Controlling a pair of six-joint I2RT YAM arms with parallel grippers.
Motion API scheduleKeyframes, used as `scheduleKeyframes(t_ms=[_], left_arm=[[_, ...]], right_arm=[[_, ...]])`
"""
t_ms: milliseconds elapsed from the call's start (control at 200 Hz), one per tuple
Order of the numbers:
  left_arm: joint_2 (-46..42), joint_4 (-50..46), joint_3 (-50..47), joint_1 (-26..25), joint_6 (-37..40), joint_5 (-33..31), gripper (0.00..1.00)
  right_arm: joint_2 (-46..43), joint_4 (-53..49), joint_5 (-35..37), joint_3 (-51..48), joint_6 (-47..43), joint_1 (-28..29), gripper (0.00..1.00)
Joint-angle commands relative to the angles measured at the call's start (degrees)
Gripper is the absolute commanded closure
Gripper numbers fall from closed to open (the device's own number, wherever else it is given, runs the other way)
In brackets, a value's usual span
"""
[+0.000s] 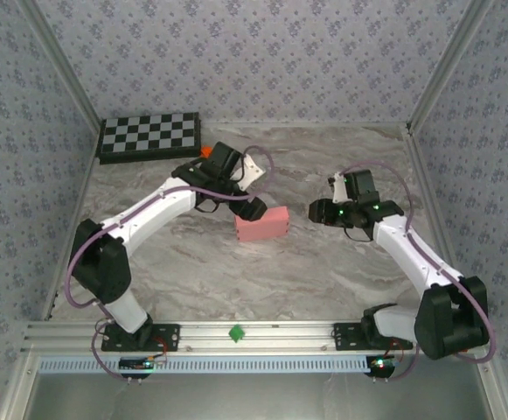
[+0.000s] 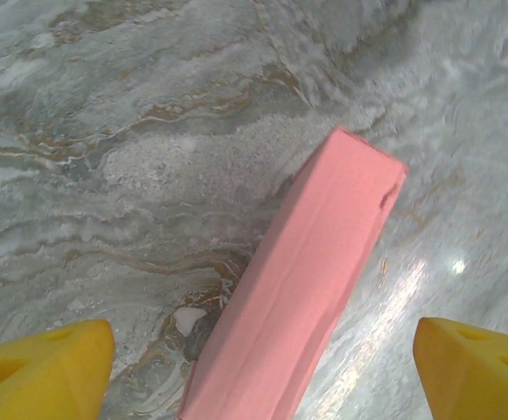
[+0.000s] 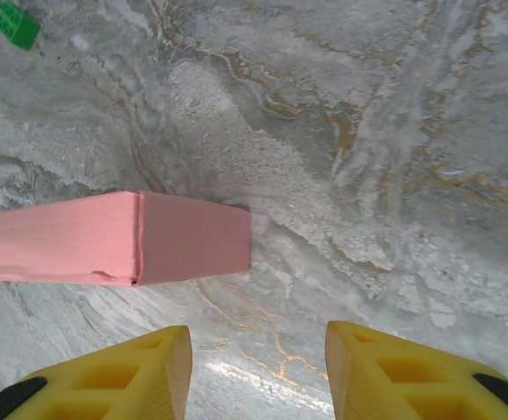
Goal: Fold the paper box
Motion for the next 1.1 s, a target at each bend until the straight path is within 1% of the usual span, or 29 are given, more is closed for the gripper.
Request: scheduleKeyframes(t_ms=[0,35,55,140,265,355,570,745,820,895,990,1044,1094], left_arm=[[2.6,-3.3,2.0,-1.4,13.8,-0.5,0.11],[3.3,-3.3,2.4,-1.6,16.1,-0.3,0.11],[3.7,-5.2,2.7,-1.7,17.3,0.0,0.11],[5.4,-7.2,3.9,-1.9,22.1,1.7,0.11],[7.9,-7.5,4.9,-2.6,26.5,1.2,0.11],[9.6,-7.6,5.3,-2.7,28.3,0.1,0.13],[12.2,-8.0,5.9,-3.5,30.3,1.3,0.21],[12.9,-6.1,5.3,-4.2,30.6,0.6,0.25],[13.5,-5.9,5.5,-4.3,30.5,0.2,0.29],[14.3,-6.6,6.0,-4.3,30.6,-0.1,0.39],[15.4,-7.4,6.8,-4.3,30.4,-1.4,0.41],[15.8,-7.6,6.9,-4.4,30.6,-1.9,0.46],[15.9,-7.7,7.0,-4.4,30.5,-2.2,0.47]], right_arm=[[-2.4,-1.4,-1.7,-1.7,-0.4,-1.5,0.54],[-2.6,-1.3,-1.8,-2.0,-0.5,-1.8,0.54],[-2.7,-1.4,-1.9,-2.2,-0.4,-1.9,0.54],[-3.1,-0.8,-2.0,-2.9,0.1,-2.3,0.54],[-3.3,0.2,-2.4,-3.7,0.8,-2.5,0.54],[-3.3,0.3,-2.4,-3.8,0.8,-2.5,0.54],[-3.2,0.2,-2.4,-4.1,0.9,-2.8,0.54],[-3.0,0.3,-2.5,-4.6,1.1,-3.0,0.54],[-3.0,0.3,-2.7,-4.6,1.0,-3.2,0.54],[-2.9,0.2,-2.7,-4.9,1.0,-3.3,0.54],[-2.9,0.4,-2.8,-5.1,1.0,-3.4,0.54],[-2.8,0.5,-2.9,-5.3,1.1,-3.5,0.54],[-2.6,0.6,-2.9,-5.3,1.0,-3.6,0.54]])
